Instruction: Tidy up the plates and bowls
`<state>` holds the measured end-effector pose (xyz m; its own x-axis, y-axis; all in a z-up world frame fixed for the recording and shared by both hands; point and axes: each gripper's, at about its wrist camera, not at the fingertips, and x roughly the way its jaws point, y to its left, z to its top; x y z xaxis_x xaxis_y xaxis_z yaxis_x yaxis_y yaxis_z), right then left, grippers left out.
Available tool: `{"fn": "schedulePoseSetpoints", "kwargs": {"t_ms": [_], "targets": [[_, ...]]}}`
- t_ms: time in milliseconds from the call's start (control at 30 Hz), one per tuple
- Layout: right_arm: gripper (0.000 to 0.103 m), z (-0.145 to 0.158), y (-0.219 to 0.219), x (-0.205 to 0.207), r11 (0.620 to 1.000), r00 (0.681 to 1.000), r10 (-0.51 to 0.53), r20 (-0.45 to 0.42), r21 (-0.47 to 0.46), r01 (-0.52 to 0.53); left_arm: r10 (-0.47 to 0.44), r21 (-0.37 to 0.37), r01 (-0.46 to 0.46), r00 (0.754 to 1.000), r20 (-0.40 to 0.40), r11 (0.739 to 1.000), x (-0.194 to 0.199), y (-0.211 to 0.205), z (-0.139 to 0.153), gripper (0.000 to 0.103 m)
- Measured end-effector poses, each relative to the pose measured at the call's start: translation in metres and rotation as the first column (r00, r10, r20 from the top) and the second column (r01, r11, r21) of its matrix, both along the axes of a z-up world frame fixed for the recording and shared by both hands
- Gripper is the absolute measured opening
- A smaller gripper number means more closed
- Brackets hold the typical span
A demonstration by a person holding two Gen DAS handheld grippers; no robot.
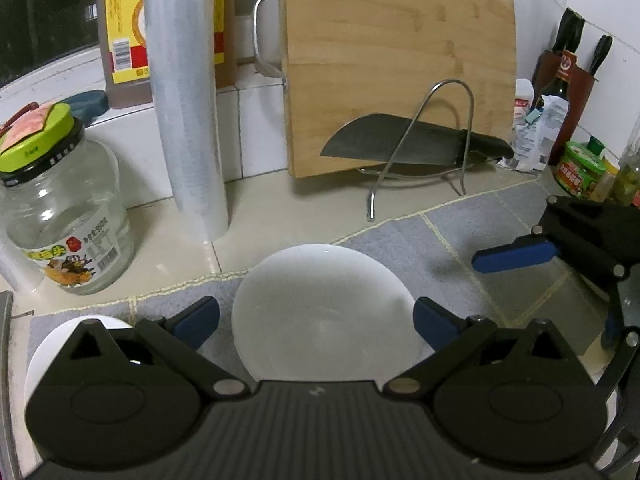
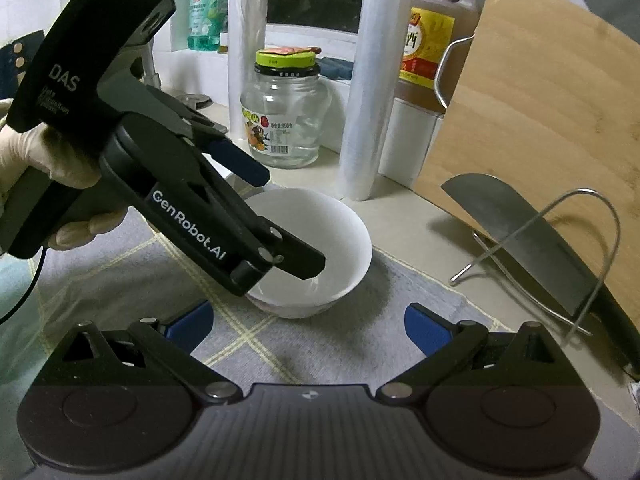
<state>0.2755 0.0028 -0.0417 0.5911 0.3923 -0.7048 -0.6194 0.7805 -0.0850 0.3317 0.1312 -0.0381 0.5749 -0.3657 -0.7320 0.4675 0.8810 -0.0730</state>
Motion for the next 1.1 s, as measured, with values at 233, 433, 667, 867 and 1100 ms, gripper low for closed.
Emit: {"fn": "schedulePoseSetpoints", "kwargs": {"t_ms": [233,433,667,867,1100], "targets": [[0.103,-0.008,0.004,0.015,0.999,0.999,0.036,-0.028,-0.008,-0.037,-0.009,-0.011,0.009,1.000,-0.007,1.000,0.011,0.003,-0.003,0.100],[0.103,-0.013,0.007,0.023,0.998,0.997,0.055,-0.045,-0.014,-0.056,-0.020,-0.042,0.019,0.999,-0.034,0.999,0.017,0.006,-0.006,0.083],[0.096,-0.018,0.013,0.028,0.996,0.995,0.082,-0.054,-0.023,-0.083,-0.038,-0.047,0.036,0.998,-0.046,0.998,0.020,0.005,-0.008,0.083],[0.087,-0.020,0.015,0.032,0.995,0.993,0.097,-0.071,-0.016,-0.098,-0.052,-0.059,0.049,0.997,-0.055,0.997,0.021,0.005,-0.009,0.082],[0.082,-0.023,0.015,0.037,0.995,0.991,0.102,-0.089,0.006,-0.102,-0.058,-0.065,0.054,0.997,-0.057,0.996,0.021,0.006,-0.009,0.082]]}}
